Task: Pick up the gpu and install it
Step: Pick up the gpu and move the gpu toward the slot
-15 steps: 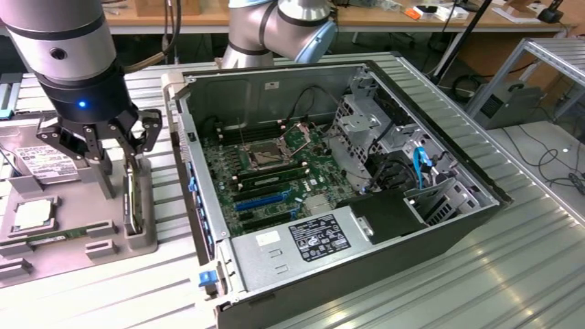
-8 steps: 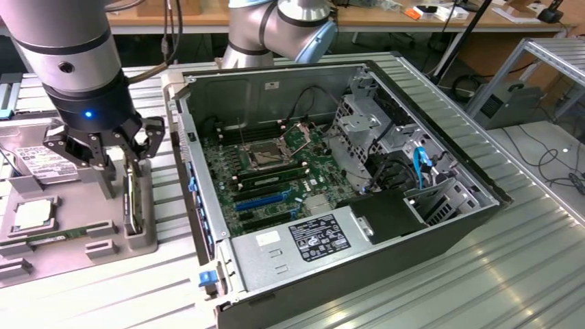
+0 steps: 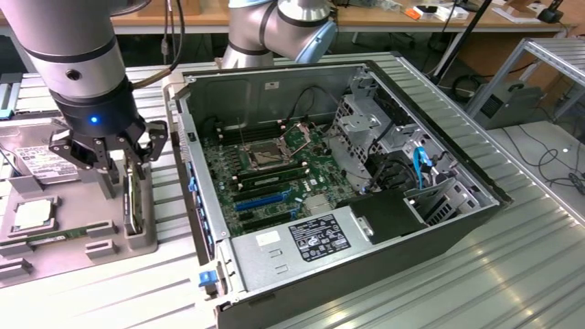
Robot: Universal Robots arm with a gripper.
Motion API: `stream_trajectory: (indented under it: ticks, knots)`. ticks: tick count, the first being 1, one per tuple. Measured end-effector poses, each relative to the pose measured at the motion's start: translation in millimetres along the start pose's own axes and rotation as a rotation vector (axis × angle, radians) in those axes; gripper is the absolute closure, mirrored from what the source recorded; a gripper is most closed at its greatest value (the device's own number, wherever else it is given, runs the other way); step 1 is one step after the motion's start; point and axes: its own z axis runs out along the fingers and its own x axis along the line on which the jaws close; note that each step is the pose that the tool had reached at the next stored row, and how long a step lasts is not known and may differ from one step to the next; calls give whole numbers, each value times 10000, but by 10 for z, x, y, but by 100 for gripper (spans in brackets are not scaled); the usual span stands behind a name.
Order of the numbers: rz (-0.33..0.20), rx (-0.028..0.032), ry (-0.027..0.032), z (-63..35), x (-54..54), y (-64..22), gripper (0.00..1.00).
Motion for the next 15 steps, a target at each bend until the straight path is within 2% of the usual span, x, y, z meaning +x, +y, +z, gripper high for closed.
stream_trajectory:
  ticks: [2, 3, 6, 15]
  knots:
    - [-448, -11, 19, 6, 0, 0, 58]
    - [-503, -14, 21, 11, 0, 0, 58]
    - [-505, -13, 22, 31, 1, -1, 58]
    - [-505, -13, 22, 175, 4, -8, 58]
